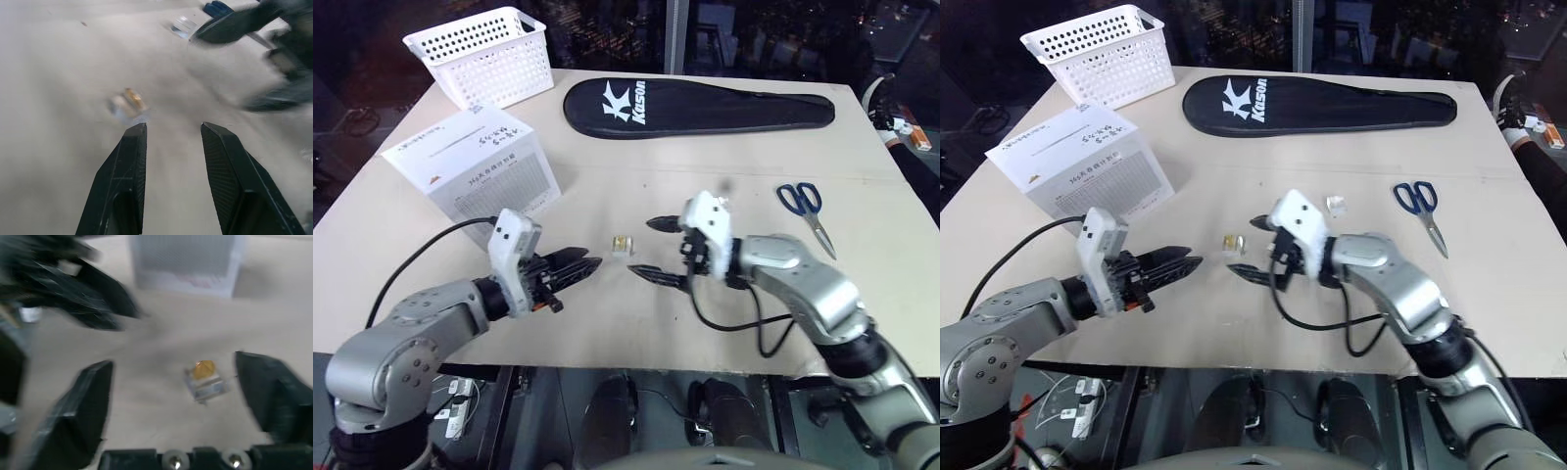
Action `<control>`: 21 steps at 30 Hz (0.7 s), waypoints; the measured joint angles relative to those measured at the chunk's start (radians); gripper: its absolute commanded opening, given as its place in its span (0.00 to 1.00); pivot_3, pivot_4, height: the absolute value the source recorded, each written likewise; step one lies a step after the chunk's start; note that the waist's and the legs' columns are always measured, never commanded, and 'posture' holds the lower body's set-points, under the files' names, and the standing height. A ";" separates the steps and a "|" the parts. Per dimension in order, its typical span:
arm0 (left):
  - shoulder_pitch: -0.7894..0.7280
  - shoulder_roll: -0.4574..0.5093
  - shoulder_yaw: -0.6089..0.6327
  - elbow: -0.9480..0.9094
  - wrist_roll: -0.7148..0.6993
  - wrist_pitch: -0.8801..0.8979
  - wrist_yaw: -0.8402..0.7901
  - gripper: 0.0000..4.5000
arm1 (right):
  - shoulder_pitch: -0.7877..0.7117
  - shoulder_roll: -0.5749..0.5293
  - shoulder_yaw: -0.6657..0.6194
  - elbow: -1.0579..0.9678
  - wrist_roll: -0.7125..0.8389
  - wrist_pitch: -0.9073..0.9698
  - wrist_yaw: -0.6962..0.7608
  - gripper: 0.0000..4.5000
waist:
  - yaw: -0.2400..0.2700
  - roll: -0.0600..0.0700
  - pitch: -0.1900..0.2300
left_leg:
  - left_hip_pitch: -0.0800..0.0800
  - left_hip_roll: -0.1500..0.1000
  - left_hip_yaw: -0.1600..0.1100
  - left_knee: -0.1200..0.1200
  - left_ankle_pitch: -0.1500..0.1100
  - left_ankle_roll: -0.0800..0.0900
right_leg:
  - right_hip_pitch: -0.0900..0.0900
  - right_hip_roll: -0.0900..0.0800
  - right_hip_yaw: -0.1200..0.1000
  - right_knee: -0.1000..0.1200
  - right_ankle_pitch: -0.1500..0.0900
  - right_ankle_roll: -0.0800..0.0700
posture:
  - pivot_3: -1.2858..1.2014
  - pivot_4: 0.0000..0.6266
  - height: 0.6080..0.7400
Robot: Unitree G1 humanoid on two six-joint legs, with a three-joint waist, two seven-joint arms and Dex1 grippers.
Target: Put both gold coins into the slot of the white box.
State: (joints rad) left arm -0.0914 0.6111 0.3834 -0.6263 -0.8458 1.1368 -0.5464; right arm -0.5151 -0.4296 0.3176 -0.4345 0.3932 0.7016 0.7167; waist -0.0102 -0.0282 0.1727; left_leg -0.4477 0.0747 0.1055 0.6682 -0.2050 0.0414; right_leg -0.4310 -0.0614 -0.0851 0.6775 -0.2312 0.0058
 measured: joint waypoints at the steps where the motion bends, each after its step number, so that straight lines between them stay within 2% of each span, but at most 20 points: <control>1: -0.014 -0.029 -0.014 -0.007 -0.009 0.025 0.048 0.39 | 0.022 -0.035 -0.032 -0.037 0.016 0.004 0.013 0.98 | 0.000 0.001 0.000 | 0.000 0.000 0.000 0.000 0.000 0.000 | 0.000 0.000 0.000 0.000 0.000 0.000 | 0.52 0.24 1.00; 6: -0.030 -0.133 -0.113 -0.033 0.041 0.075 0.266 0.39 | 0.128 -0.193 -0.186 -0.195 0.108 0.006 0.087 0.98 | 0.002 0.000 0.000 | 0.000 0.000 0.000 0.000 0.000 0.000 | 0.000 0.002 0.001 0.000 0.000 -0.001 | 0.52 0.24 1.00; 12: -0.074 -0.205 -0.196 -0.021 0.152 0.024 0.391 0.39 | 0.295 -0.298 -0.426 -0.334 0.245 -0.038 0.159 0.98 | 0.018 0.000 0.000 | 0.001 -0.001 0.000 0.000 0.000 0.000 | 0.001 0.002 0.002 -0.002 -0.001 -0.002 | 0.52 0.24 1.00; 21: -0.078 -0.207 -0.267 0.019 0.237 -0.087 0.375 0.39 | 0.380 -0.314 -0.449 -0.366 0.255 -0.053 0.105 0.98 | 0.025 0.000 0.000 | 0.000 -0.001 0.000 0.000 0.000 0.000 | 0.001 0.001 0.003 -0.002 -0.002 -0.004 | 0.52 0.24 1.00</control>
State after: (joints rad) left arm -0.1689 0.4038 0.1165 -0.6069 -0.6088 1.0497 -0.1716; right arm -0.1351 -0.7431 -0.1311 -0.8009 0.6484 0.6490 0.8221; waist 0.0145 -0.0283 0.1726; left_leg -0.4478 0.0740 0.1050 0.6683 -0.2052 0.0416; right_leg -0.4305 -0.0606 -0.0823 0.6754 -0.2335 0.0022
